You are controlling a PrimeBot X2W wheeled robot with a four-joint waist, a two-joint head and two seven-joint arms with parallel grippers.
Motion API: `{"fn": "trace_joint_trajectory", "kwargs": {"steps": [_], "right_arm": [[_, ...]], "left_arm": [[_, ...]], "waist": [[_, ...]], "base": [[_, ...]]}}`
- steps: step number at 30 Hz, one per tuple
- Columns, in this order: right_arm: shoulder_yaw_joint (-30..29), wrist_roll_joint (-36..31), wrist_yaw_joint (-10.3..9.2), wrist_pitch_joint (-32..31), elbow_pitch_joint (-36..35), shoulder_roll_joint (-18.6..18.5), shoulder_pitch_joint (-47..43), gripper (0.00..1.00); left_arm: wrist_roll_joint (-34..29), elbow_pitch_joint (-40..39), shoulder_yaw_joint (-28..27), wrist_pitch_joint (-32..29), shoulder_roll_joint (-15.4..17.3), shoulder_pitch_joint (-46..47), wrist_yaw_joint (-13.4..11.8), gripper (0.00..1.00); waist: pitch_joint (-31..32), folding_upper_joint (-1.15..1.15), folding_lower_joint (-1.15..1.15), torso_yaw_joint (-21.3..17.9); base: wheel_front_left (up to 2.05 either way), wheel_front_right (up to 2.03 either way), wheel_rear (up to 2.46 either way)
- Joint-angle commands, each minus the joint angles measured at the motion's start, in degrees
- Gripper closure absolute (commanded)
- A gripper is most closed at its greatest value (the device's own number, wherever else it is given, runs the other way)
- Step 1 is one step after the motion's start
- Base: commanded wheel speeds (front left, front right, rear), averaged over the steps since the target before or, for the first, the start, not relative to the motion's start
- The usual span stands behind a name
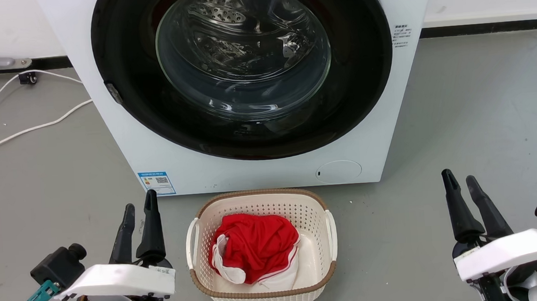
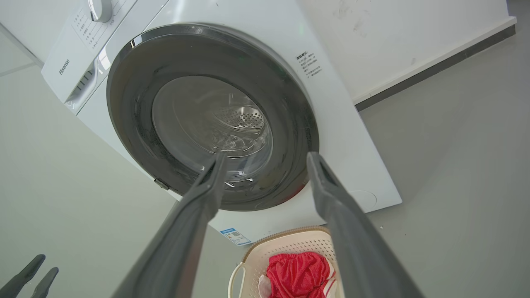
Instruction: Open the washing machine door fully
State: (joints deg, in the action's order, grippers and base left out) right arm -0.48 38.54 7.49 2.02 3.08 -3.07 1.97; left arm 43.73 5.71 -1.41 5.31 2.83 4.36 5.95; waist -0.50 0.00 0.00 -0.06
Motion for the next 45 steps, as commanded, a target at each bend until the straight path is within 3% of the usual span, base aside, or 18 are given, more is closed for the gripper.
{"fn": "trace_joint_trajectory", "kwargs": {"steps": [1,19,45], "right_arm": [[0.09,-1.73,0.0,0.1,-1.16,-0.01,-0.15,0.0],[0.84,-14.67,0.0,0.17,-3.91,0.08,-1.43,0.0],[0.15,-26.96,0.0,0.55,-2.55,0.19,-2.53,0.0]], "left_arm": [[-1.6,-0.66,0.17,0.54,0.26,0.61,-0.35,0.0],[-15.21,-0.13,1.89,3.43,1.05,0.12,-0.93,0.0],[-29.83,-0.03,4.09,6.85,1.9,0.57,-2.04,0.0]], "waist": [[-0.01,0.0,0.0,0.01],[0.23,0.0,0.0,0.17],[0.23,0.0,0.0,0.54]], "base": [[0.0,0.0,0.0],[0.0,0.0,0.0],[0.0,0.0,0.0]]}}
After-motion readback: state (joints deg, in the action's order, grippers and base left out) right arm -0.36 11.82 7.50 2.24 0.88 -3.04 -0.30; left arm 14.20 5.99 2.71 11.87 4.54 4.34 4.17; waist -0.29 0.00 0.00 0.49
